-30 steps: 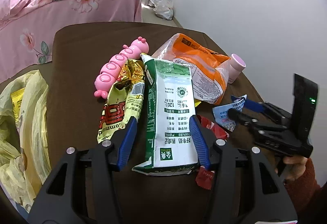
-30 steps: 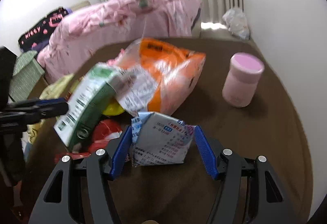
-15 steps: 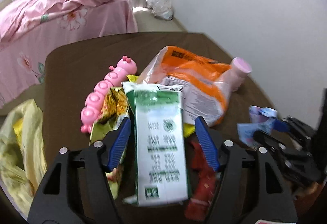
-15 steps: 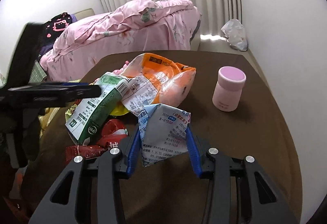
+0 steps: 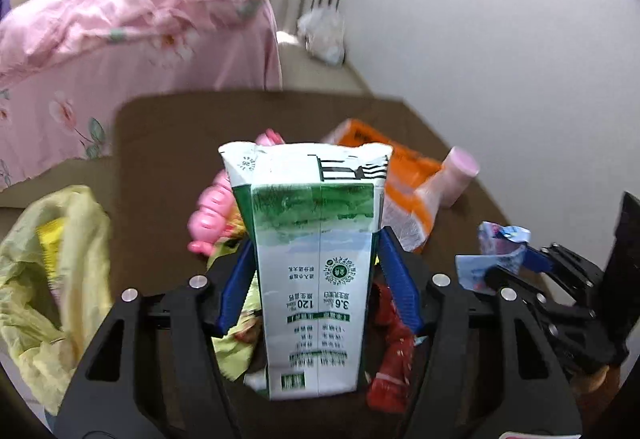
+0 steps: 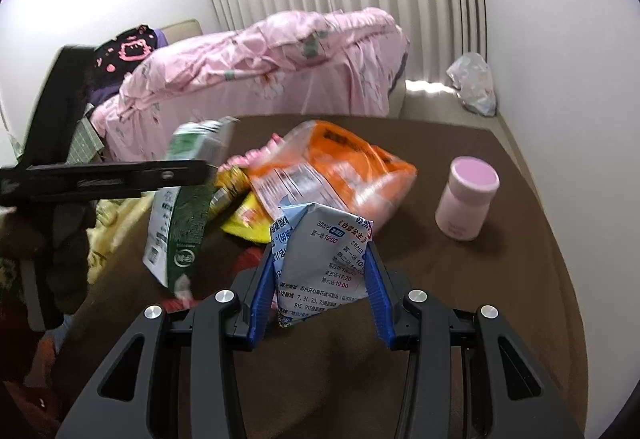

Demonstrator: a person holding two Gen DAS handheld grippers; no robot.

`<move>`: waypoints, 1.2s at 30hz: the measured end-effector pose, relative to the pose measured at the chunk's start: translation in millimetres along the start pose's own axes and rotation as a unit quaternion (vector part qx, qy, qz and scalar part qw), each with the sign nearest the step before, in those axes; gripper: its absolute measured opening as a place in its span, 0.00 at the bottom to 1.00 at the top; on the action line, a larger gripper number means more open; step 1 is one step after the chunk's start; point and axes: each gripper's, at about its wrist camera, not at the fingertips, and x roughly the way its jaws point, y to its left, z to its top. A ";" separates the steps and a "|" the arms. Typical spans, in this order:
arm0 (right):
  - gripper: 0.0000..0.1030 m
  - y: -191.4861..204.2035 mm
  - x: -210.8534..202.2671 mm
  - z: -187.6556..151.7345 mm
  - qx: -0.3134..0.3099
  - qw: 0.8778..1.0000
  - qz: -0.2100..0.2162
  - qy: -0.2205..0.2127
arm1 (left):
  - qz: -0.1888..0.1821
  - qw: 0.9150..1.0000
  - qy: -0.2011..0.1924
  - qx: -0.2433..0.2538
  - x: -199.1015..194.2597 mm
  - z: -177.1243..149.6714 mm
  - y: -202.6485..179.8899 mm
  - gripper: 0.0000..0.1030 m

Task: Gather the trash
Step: 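Carry the milk carton with the left tool while the right tool carries the white wrapper, then lower both tools over the yellow bag and release carton and wrapper inside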

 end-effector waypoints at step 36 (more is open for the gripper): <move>0.39 215.9 69.8 102.8 -0.144 0.977 0.156 -0.017 | 0.226 0.934 -0.201 -0.192 -181.1 -61.8 196.6 0.54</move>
